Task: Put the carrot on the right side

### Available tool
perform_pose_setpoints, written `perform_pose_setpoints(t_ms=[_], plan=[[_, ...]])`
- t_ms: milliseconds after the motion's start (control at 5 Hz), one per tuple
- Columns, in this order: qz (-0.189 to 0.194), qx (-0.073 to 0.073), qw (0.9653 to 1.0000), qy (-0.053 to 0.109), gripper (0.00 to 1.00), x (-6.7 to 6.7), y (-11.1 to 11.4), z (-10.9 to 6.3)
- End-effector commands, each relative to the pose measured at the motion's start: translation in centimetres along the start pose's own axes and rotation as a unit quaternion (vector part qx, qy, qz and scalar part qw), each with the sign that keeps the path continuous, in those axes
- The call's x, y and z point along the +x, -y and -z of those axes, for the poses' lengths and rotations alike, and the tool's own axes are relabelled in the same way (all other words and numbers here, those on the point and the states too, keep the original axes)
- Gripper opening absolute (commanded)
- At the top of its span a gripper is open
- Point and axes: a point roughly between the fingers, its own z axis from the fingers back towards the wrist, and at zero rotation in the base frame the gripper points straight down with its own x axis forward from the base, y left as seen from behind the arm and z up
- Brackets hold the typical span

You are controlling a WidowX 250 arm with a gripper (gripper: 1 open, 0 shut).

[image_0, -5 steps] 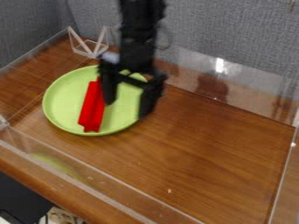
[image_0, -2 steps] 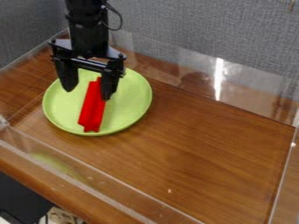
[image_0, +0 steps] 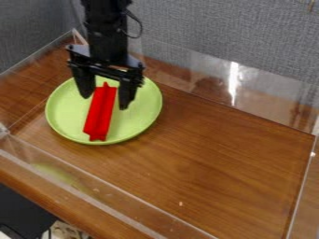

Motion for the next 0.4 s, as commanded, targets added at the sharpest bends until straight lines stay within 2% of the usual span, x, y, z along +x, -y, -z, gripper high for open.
perform_pose_setpoints(t_ms=[0, 200], plan=[[0.007, 0.006, 0.9998, 0.020, 0.00, 0.91, 0.36, -0.40], [0.043, 0.004, 0.9987, 0.026, 1.00, 1.09, 0.15, -1.13]])
